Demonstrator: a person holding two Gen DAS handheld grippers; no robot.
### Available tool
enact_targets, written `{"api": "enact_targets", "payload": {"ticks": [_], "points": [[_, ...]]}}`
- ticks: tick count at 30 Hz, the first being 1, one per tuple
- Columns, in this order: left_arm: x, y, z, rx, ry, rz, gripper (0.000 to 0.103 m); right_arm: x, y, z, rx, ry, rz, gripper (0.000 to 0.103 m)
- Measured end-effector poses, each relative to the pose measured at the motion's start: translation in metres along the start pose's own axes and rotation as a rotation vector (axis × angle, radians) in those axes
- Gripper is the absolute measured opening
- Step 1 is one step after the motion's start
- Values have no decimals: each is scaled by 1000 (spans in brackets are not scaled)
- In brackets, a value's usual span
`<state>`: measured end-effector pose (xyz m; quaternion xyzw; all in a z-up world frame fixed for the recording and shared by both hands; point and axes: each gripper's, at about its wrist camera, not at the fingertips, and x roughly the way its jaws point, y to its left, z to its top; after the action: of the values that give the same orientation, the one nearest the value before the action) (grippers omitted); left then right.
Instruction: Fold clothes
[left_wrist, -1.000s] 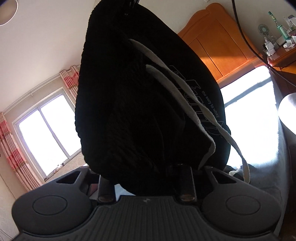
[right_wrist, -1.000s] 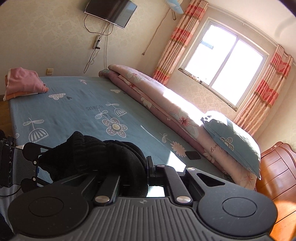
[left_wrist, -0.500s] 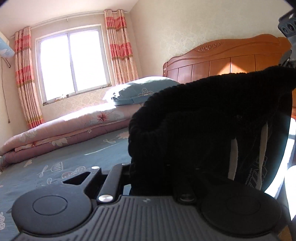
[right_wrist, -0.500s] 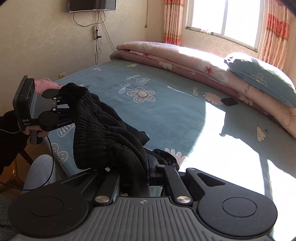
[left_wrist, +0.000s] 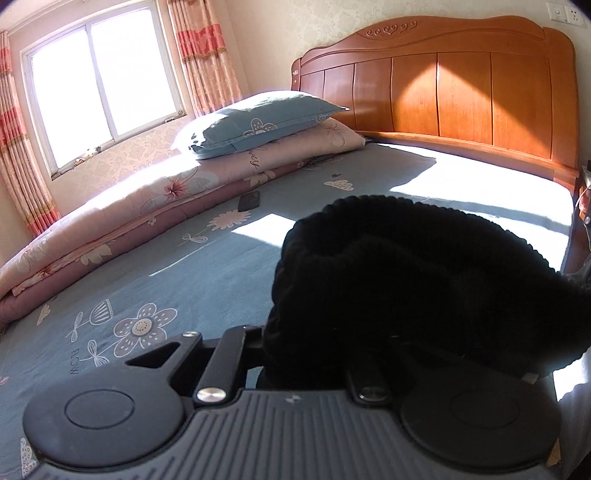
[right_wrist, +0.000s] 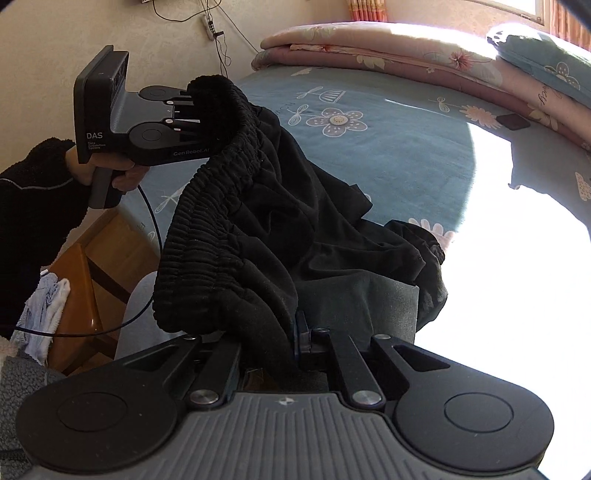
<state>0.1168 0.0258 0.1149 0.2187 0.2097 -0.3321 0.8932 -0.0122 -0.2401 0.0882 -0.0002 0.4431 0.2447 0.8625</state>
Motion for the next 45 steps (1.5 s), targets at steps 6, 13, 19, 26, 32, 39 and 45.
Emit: {"api": "enact_targets", "payload": {"ticks": [6, 13, 19, 26, 32, 39, 45], "points": [[-8, 48, 62, -84, -92, 111, 9, -51, 29, 51, -58, -188, -4, 8], [-25, 86, 130, -106, -166, 271, 10, -96, 66, 111, -117, -345, -7, 8], [-42, 107, 201, -116, -239, 401, 10, -138, 106, 165, -196, -438, -21, 8], [-48, 97, 254, -134, -426, 507, 11, -178, 128, 190, -207, -577, -22, 8], [33, 57, 221, -16, -218, 353, 11, -130, 79, 155, -86, -467, -5, 8], [153, -1, 162, 74, 19, 168, 11, -75, 21, 111, 70, -331, 5, 8], [213, -53, 159, 117, 54, 69, 11, -62, -38, 65, 242, -303, -4, 8]]}}
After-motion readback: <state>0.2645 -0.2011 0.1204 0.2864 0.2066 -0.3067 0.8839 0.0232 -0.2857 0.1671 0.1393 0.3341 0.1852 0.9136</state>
